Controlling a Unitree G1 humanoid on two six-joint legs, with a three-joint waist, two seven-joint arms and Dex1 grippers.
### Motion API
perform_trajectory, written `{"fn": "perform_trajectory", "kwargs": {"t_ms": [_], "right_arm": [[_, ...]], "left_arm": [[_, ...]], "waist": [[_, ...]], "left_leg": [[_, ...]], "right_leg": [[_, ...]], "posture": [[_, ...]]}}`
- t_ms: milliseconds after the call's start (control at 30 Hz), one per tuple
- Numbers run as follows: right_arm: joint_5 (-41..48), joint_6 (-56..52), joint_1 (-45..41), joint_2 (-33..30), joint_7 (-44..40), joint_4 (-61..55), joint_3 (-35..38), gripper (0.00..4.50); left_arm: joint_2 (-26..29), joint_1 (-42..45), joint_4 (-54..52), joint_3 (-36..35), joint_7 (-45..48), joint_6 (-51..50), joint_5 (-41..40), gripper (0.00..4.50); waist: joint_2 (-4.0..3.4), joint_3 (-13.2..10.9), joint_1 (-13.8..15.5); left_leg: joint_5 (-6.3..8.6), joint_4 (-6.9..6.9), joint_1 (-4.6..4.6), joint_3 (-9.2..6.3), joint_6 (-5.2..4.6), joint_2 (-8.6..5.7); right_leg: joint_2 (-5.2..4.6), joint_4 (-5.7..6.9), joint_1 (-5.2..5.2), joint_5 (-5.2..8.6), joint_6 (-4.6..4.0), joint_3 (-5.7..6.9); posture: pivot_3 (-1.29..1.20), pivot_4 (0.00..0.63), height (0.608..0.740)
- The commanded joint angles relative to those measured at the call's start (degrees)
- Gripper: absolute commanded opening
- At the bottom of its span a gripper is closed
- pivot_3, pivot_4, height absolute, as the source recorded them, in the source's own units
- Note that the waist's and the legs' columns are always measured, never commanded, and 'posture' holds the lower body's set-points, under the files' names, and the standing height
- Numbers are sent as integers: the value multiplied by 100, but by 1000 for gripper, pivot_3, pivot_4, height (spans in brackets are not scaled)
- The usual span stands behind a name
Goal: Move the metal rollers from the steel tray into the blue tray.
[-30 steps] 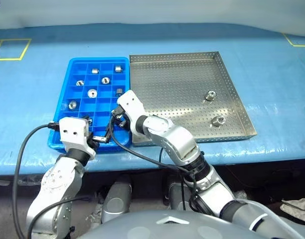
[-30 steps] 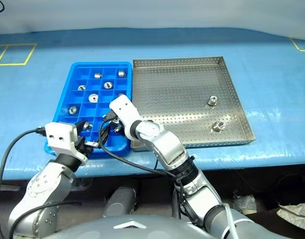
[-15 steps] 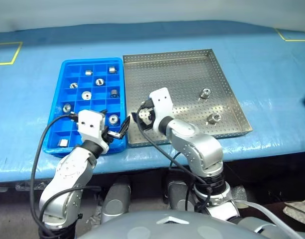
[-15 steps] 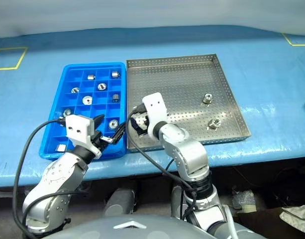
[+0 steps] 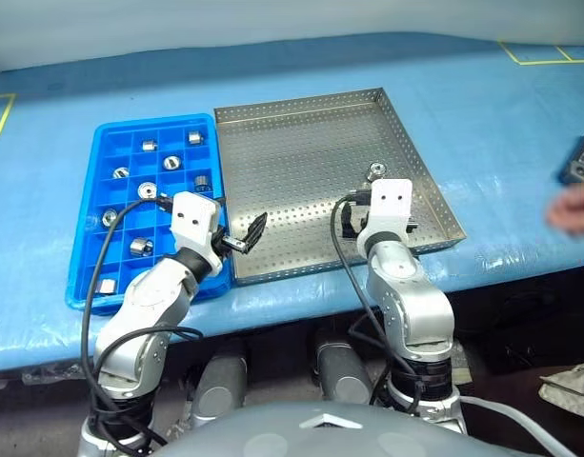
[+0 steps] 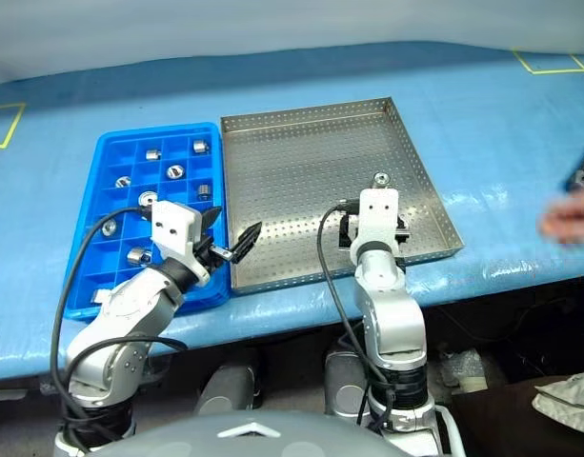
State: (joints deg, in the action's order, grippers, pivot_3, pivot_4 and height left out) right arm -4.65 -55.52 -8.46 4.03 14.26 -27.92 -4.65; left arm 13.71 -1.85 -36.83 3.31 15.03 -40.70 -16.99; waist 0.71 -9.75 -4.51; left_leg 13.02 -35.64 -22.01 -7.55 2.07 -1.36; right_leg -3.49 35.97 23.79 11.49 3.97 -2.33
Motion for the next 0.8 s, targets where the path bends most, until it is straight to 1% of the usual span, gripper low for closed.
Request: {"fn": "perform_trajectory", "kwargs": {"t_ms": [33,233,367,800], "right_arm": [[-105,194,-124,244,223,55,224,4465],[-58,177,-158,317,305,195,378,4465],[-68,146,-169,267,247,252,237,4465],[163,258,-309,427,109,474,76,4465]], "left_arm": [[1,-29,-73,90,65,118,-61,4500],[-65,-195,-149,7,-39,139,-65,4500],[-74,-261,-162,12,-57,172,-40,4500],[-41,-261,-196,-88,-52,290,-35,4500]], "waist": [[0,0,3],[0,0,20],[0,0,47],[0,0,80]], "left_leg": [[0,0,0,0,0,0],[1,0,0,0,-2,0],[1,-1,0,0,-2,0],[1,-2,0,-1,-2,0]], "right_leg": [[0,0,-1,0,0,0],[0,-1,0,0,0,0],[0,0,-1,0,0,-1],[0,0,-1,0,0,0]], "posture": [[-83,150,740],[-49,150,740],[-45,150,740],[-15,150,740]]}}
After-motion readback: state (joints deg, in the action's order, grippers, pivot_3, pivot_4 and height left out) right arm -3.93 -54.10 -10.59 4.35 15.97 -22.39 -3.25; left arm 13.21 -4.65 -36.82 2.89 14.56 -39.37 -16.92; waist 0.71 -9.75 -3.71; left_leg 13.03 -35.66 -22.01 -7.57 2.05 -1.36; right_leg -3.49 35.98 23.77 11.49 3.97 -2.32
